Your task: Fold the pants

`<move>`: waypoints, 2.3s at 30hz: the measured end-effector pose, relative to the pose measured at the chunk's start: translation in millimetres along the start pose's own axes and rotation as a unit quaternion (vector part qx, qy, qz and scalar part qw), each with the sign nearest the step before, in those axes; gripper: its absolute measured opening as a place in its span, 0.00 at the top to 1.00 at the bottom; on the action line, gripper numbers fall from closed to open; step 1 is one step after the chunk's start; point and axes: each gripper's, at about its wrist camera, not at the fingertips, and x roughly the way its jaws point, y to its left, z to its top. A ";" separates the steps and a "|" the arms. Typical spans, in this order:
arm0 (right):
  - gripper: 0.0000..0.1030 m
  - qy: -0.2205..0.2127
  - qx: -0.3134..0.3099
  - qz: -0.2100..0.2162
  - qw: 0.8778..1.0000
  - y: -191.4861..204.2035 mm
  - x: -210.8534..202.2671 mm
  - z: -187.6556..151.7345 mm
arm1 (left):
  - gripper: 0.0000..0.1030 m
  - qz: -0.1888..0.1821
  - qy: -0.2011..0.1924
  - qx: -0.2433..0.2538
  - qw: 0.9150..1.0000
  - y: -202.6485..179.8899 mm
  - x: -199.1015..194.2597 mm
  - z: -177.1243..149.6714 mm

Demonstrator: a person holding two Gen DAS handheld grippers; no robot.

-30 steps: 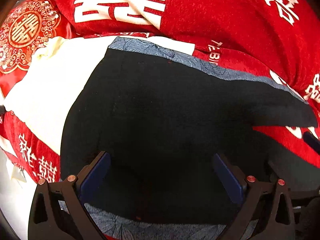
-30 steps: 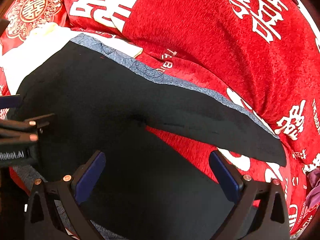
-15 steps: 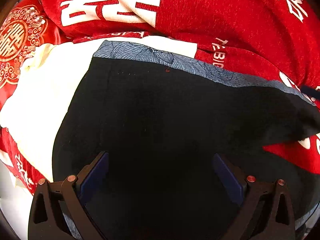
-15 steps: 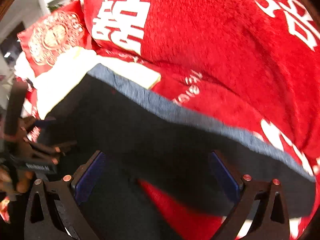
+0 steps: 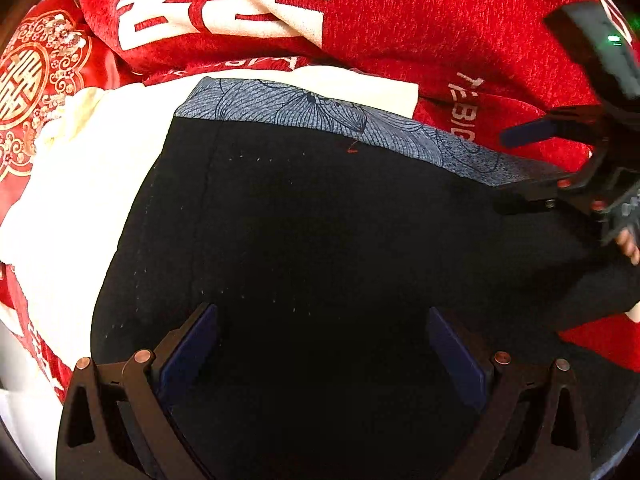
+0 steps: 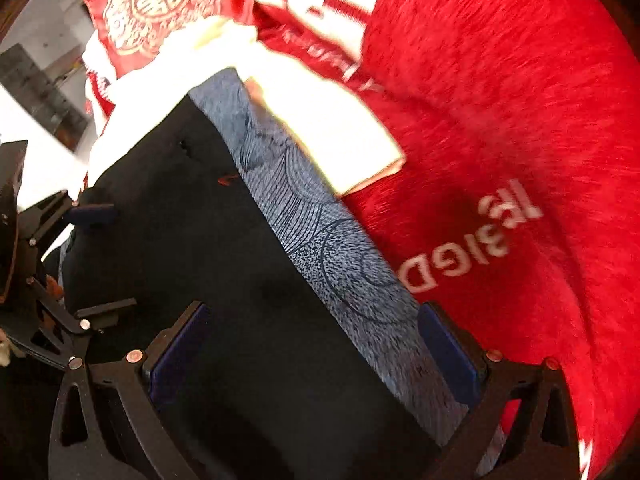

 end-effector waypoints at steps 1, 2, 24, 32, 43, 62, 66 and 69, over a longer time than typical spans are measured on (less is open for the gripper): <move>0.00 0.006 -0.005 0.010 1.000 -4.0 6.0 1.4 | 0.00 0.003 0.001 0.002 1.000 -0.8 0.8 0.3; 0.00 0.011 -0.009 0.019 1.000 -8.7 13.2 3.4 | 0.00 0.006 0.002 0.006 1.000 -1.5 2.1 0.6; 0.74 0.056 -0.034 0.107 0.992 -28.4 39.0 13.9 | 0.00 0.006 0.007 0.003 1.000 -3.6 8.2 7.3; 0.91 0.007 -0.082 0.004 0.997 20.5 1.4 2.1 | 0.00 -0.054 0.012 -0.055 0.997 14.9 -1.1 13.4; 0.91 -0.086 -0.131 -0.143 0.977 107.6 -47.9 -33.8 | 0.00 -0.176 -0.005 -0.228 0.958 62.2 -33.9 41.6; 0.96 -0.091 -0.203 -0.259 0.940 181.3 -38.4 -72.9 | 0.01 -0.215 0.019 -0.354 0.910 82.0 -68.7 17.3; 0.96 -0.096 -0.188 -0.251 0.945 179.4 -37.7 -75.3 | 0.01 -0.127 0.018 -0.321 0.938 67.2 -56.9 44.9; 0.96 -0.100 -0.181 -0.250 0.946 179.3 -39.6 -76.4 | 0.90 -0.165 0.040 -0.315 0.934 67.1 -33.8 48.7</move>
